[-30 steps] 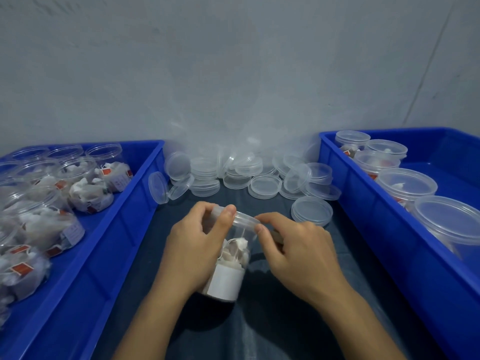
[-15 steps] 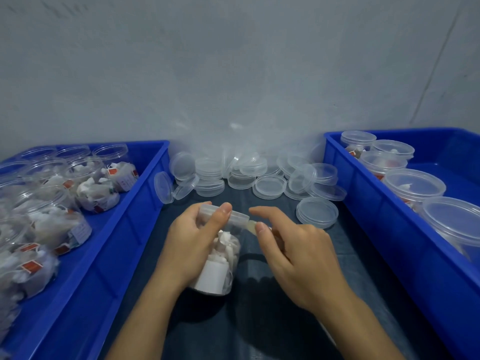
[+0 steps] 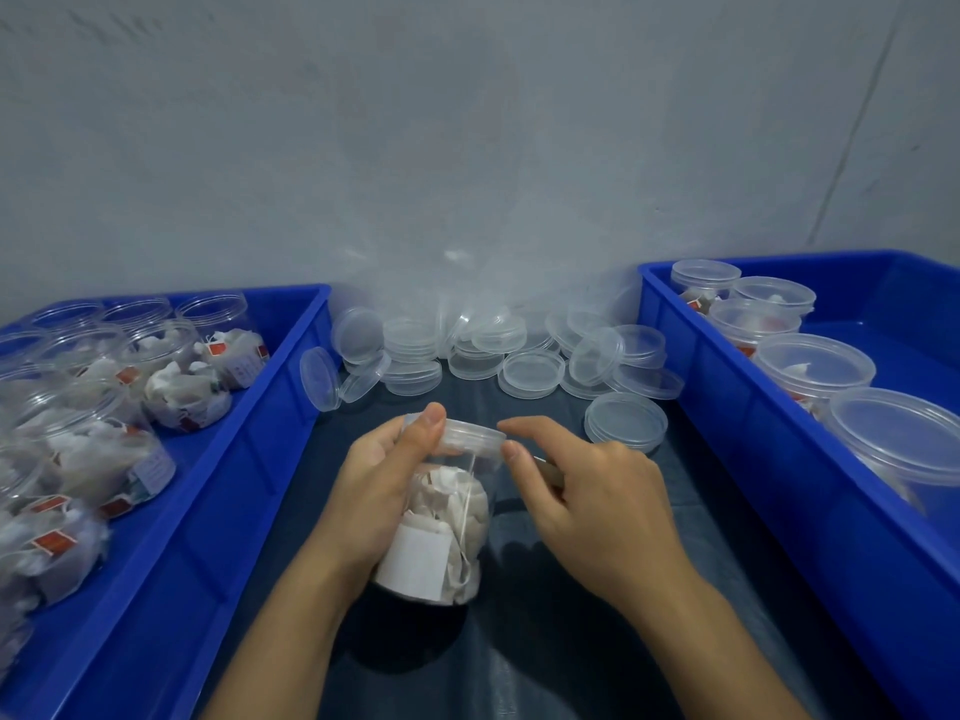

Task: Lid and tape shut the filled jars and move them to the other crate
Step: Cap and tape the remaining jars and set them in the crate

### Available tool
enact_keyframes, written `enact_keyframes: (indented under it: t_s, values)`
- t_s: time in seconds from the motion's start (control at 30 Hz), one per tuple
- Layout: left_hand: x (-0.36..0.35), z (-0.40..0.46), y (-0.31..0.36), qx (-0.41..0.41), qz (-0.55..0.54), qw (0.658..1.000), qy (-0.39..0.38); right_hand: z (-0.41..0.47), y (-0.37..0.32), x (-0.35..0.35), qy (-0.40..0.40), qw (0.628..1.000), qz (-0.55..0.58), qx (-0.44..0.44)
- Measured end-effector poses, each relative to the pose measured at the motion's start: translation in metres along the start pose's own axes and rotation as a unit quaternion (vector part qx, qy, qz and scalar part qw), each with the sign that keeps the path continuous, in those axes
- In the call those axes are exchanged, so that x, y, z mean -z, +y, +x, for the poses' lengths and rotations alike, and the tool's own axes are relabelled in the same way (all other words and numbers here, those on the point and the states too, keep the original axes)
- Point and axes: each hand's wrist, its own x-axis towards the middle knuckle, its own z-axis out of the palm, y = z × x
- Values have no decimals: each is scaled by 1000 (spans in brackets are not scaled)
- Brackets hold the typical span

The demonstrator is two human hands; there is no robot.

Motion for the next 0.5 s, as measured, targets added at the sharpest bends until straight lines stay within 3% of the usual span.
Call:
enact_keyframes:
  t_s: [0.23, 0.37, 0.5]
  values:
    - [0, 4, -12, 13, 25, 999, 26, -2, 0, -2, 28, 999, -35, 15]
    - [-1, 3, -12, 10, 150, 988, 45, -4, -1, -2, 5, 999, -38, 9]
    - [-2, 4, -11, -44, 212, 971, 100, -5, -5, -1, -14, 1000, -28, -2]
